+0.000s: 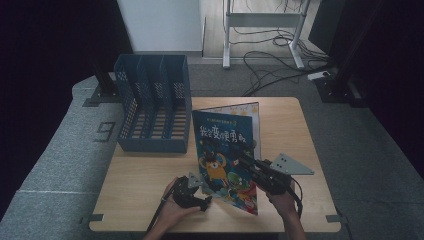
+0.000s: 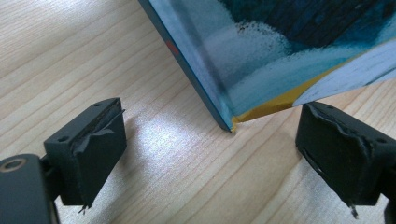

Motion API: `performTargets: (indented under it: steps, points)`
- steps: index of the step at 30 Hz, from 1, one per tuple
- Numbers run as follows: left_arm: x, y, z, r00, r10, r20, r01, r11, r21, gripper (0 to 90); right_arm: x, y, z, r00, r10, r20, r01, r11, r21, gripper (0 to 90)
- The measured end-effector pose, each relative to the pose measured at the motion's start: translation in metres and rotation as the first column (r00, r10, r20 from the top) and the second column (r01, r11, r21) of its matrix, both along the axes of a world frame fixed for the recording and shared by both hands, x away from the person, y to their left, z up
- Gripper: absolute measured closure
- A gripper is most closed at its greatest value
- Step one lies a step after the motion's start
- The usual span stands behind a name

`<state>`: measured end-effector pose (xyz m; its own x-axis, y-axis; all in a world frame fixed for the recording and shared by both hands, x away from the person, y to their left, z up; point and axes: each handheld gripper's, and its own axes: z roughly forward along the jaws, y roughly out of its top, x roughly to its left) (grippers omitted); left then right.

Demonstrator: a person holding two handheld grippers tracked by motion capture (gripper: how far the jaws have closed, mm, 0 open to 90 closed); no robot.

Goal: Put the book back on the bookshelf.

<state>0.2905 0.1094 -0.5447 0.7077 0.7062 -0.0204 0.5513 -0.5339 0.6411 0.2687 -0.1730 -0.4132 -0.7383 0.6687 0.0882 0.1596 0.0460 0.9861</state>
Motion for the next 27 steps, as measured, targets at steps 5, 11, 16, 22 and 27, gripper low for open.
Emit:
performTargets:
  steps: [5, 11, 16, 22, 27]
  points:
    - [0.0001, 0.0002, 0.0, 1.0, -0.001, 0.001, 0.001, 1.0, 0.0, 8.4, -0.0011, 0.0009, 0.0007, 1.0, -0.002, 0.005, 0.002, 1.0, -0.007, 80.5]
    - [0.0004, 0.0003, -0.0002, 1.0, -0.003, 0.0, 0.003, 1.0, -0.003, 8.5, -0.0025, 0.0028, 0.0014, 0.9999, 0.002, 0.012, -0.002, 1.0, -0.009, 80.6]
    - [0.0003, 0.0002, -0.0003, 1.0, -0.003, 0.001, 0.003, 1.0, -0.002, 8.4, -0.0025, 0.0028, 0.0014, 0.9999, 0.001, 0.011, -0.001, 1.0, -0.009, 80.6]
    - [0.0004, 0.0003, -0.0004, 1.0, -0.004, 0.002, 0.004, 1.0, -0.003, 8.4, -0.0026, 0.0027, 0.0014, 0.9999, 0.002, 0.011, -0.001, 1.0, -0.01, 80.6]
    - [0.0004, 0.0004, -0.0005, 1.0, -0.004, 0.003, 0.004, 1.0, -0.003, 8.4, -0.0027, 0.0029, 0.0014, 0.9999, 0.0, 0.011, 0.0, 1.0, -0.01, 80.6]
